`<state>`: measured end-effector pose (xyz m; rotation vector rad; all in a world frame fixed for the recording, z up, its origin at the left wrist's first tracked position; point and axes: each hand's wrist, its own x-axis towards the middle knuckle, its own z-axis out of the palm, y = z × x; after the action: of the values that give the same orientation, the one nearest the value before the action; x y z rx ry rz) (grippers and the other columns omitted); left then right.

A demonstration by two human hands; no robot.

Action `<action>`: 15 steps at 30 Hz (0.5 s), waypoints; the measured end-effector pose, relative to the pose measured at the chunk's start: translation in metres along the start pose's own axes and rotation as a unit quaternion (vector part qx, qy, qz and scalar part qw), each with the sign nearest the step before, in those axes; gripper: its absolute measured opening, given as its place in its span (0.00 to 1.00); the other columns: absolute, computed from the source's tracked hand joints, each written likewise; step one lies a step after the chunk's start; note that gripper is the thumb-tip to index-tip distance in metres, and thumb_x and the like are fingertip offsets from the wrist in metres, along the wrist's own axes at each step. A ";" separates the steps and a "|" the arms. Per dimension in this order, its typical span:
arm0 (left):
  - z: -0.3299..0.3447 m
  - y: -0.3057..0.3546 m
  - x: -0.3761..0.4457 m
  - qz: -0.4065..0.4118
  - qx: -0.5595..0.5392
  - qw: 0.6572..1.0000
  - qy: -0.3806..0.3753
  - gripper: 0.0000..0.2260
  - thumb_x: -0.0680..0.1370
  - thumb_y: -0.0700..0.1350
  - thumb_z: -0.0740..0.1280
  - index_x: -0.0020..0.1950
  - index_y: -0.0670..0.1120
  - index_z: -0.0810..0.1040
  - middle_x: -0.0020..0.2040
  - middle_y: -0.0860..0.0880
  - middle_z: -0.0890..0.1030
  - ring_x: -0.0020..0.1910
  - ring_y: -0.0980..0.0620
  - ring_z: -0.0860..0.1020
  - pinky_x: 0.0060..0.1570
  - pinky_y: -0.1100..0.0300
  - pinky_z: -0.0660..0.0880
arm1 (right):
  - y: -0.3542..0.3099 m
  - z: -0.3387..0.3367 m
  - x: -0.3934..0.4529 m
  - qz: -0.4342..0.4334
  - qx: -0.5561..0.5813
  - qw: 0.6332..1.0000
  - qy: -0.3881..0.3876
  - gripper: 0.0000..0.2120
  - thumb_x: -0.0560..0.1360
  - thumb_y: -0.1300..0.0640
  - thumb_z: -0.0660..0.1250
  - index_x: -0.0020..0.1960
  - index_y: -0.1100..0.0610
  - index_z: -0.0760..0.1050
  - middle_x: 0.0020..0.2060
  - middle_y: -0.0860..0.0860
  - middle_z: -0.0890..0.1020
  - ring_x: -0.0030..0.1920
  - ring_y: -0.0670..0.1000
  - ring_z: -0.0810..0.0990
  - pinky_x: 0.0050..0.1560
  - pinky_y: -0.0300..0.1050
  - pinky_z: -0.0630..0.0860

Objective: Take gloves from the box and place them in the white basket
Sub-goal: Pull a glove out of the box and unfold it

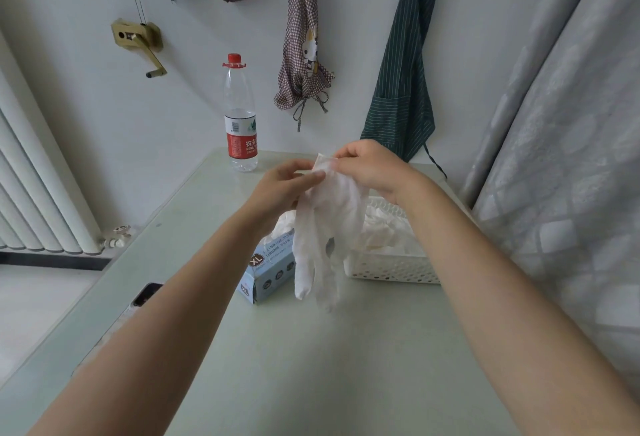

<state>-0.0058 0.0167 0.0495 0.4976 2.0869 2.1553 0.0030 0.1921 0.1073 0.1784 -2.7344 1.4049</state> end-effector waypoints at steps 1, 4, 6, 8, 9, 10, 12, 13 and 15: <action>-0.004 -0.004 0.002 -0.018 0.016 1.000 -0.016 0.11 0.76 0.45 0.71 0.58 0.43 0.81 0.51 0.41 0.84 0.49 0.42 0.83 0.52 0.49 0.80 | -0.002 0.002 0.002 0.005 0.001 1.000 0.018 0.08 0.75 0.55 0.67 0.50 0.59 0.79 0.41 0.50 0.79 0.42 0.49 0.76 0.43 0.45 0.74; -0.012 -0.017 0.004 -0.089 0.085 0.989 -0.081 0.14 0.75 0.44 0.73 0.57 0.39 0.81 0.53 0.40 0.84 0.54 0.42 0.83 0.57 0.48 0.79 | -0.007 0.002 0.003 0.012 0.007 0.998 0.063 0.09 0.74 0.56 0.62 0.47 0.61 0.76 0.36 0.49 0.72 0.38 0.48 0.70 0.38 0.43 0.66; -0.019 -0.025 0.004 -0.140 0.121 0.976 -0.115 0.13 0.74 0.45 0.74 0.55 0.38 0.82 0.51 0.43 0.85 0.51 0.44 0.84 0.52 0.55 0.80 | -0.010 0.003 0.004 0.018 0.027 0.996 0.078 0.04 0.74 0.56 0.61 0.44 0.56 0.71 0.33 0.47 0.68 0.34 0.47 0.66 0.34 0.42 0.63; -0.026 -0.030 0.004 -0.168 0.140 0.969 -0.116 0.10 0.74 0.46 0.74 0.47 0.40 0.83 0.44 0.47 0.85 0.43 0.49 0.83 0.43 0.63 0.78 | -0.010 0.004 0.007 0.025 0.042 0.995 0.084 0.03 0.74 0.56 0.61 0.44 0.55 0.68 0.32 0.46 0.66 0.33 0.46 0.65 0.32 0.41 0.62; -0.030 -0.032 0.005 -0.173 0.141 0.969 -0.107 0.09 0.73 0.47 0.75 0.43 0.41 0.83 0.41 0.47 0.84 0.40 0.50 0.82 0.41 0.63 0.76 | -0.009 0.005 0.009 0.029 0.048 0.995 0.087 0.03 0.74 0.56 0.61 0.44 0.55 0.67 0.32 0.46 0.66 0.33 0.47 0.65 0.32 0.41 0.62; -0.035 -0.035 0.007 -0.175 0.135 0.971 -0.095 0.10 0.73 0.47 0.75 0.41 0.41 0.82 0.40 0.46 0.83 0.39 0.49 0.80 0.41 0.62 0.75 | -0.008 0.005 0.010 0.032 0.057 0.994 0.091 0.04 0.74 0.57 0.61 0.43 0.55 0.67 0.32 0.47 0.65 0.33 0.47 0.64 0.32 0.41 0.61; -0.044 -0.036 0.010 -0.168 0.099 0.977 -0.085 0.10 0.72 0.47 0.76 0.39 0.41 0.80 0.39 0.43 0.79 0.40 0.47 0.75 0.41 0.60 0.72 | -0.005 0.004 0.015 0.037 0.081 0.990 0.109 0.07 0.73 0.57 0.62 0.39 0.54 0.64 0.30 0.47 0.63 0.32 0.48 0.62 0.32 0.43 0.60; -0.046 -0.036 0.012 -0.160 0.076 0.980 -0.092 0.11 0.71 0.46 0.76 0.38 0.42 0.78 0.39 0.43 0.77 0.40 0.46 0.74 0.41 0.59 0.71 | -0.003 0.002 0.018 0.044 0.090 0.988 0.121 0.09 0.73 0.58 0.62 0.37 0.53 0.62 0.30 0.47 0.62 0.31 0.48 0.61 0.33 0.43 0.59; -0.048 -0.031 0.018 -0.146 0.048 0.983 -0.097 0.10 0.73 0.47 0.74 0.38 0.43 0.78 0.39 0.43 0.76 0.38 0.47 0.74 0.40 0.58 0.70 | 0.003 -0.007 0.020 0.054 0.106 0.982 0.147 0.09 0.72 0.58 0.61 0.38 0.53 0.61 0.30 0.48 0.61 0.31 0.49 0.60 0.33 0.44 0.57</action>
<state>-0.0417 -0.0221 0.0214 0.3676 2.0196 1.7779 -0.0171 0.1979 0.1107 -0.1596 -2.3887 1.6030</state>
